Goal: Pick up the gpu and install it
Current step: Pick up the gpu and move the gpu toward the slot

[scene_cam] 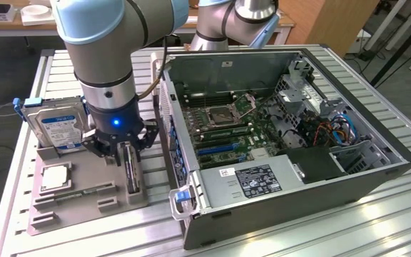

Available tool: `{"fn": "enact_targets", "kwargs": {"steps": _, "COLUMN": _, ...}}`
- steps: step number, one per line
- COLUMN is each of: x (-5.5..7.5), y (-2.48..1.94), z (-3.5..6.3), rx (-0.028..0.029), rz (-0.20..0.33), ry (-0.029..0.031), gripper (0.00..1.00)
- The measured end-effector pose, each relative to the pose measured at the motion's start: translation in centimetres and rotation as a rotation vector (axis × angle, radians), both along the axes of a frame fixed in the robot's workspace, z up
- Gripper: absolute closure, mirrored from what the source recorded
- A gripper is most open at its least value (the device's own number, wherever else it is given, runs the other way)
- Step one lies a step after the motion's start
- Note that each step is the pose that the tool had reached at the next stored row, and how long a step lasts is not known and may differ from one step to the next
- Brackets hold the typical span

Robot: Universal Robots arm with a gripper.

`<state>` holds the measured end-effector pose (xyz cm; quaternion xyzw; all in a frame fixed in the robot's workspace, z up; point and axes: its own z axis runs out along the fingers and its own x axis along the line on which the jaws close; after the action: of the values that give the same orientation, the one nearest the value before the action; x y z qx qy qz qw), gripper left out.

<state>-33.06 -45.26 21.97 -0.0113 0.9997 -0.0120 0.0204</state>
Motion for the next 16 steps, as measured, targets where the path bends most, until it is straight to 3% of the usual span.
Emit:
{"fn": "enact_targets", "kwargs": {"steps": 1, "x": 0.00, "y": 0.00, "z": 0.00, "rx": 0.0000, "rz": 0.000, "ry": 0.0000, "gripper": 0.56}}
{"fn": "enact_targets", "kwargs": {"steps": 3, "x": 0.00, "y": 0.00, "z": 0.00, "rx": 0.0000, "rz": 0.000, "ry": 0.0000, "gripper": 0.56}}
{"fn": "enact_targets", "kwargs": {"steps": 4, "x": 0.00, "y": 0.00, "z": 0.00, "rx": 0.0001, "rz": 0.000, "ry": 0.0000, "gripper": 0.63}}
{"fn": "enact_targets", "kwargs": {"steps": 16, "x": 0.00, "y": 0.00, "z": -0.26, "rx": -0.0001, "rz": 0.000, "ry": 0.0003, "gripper": 0.63}}
